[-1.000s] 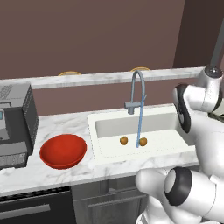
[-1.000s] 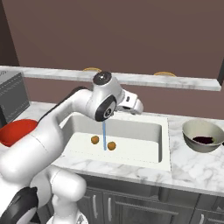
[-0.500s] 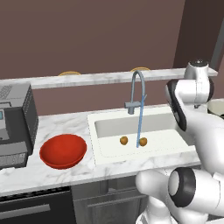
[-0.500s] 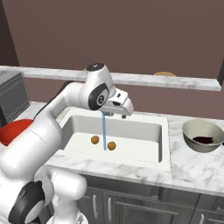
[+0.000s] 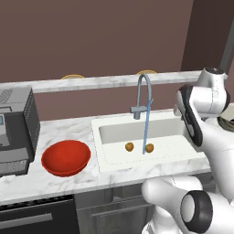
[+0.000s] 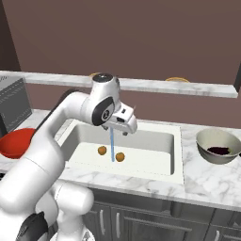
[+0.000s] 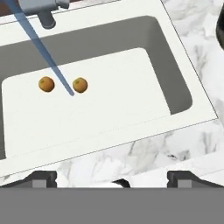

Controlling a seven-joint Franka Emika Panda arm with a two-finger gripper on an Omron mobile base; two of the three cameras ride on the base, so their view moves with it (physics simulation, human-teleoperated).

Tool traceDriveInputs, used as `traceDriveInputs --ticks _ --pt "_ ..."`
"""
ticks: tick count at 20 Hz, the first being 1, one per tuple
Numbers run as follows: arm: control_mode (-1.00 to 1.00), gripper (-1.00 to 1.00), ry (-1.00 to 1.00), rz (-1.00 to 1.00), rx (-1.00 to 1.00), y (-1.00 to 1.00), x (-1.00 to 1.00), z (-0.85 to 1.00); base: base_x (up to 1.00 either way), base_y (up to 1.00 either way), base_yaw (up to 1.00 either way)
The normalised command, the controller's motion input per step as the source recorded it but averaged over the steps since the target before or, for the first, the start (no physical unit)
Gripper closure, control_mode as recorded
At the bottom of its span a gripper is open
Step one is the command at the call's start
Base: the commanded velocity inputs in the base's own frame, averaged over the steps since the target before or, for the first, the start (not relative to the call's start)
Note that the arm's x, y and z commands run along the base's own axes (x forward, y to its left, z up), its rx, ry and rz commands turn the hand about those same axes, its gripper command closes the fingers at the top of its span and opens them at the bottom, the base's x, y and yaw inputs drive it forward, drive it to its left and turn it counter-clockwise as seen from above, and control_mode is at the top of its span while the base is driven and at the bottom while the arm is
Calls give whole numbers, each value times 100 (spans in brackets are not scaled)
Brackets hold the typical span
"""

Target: Pick the apples from the sink and place them in one bowl. Place the eggplant in the other bowl. Then turn off the sink faucet.

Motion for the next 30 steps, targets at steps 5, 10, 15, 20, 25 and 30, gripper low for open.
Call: traceDriveInputs --ticks 5,10,15,20,25,30 --pt "-100 -100 2 5 0 46 2 -25 0 0 0" --pt "-100 -100 5 8 0 45 23 -22 0 0 0" --pt "-100 -100 2 9 0 32 29 -24 0 0 0" --pt "-100 -100 0 7 0 16 19 -32 0 0 0" --pt "-100 -100 -1 5 1 5 14 -42 0 0 0" --pt "-100 -100 0 5 0 1 26 -39 0 0 0"
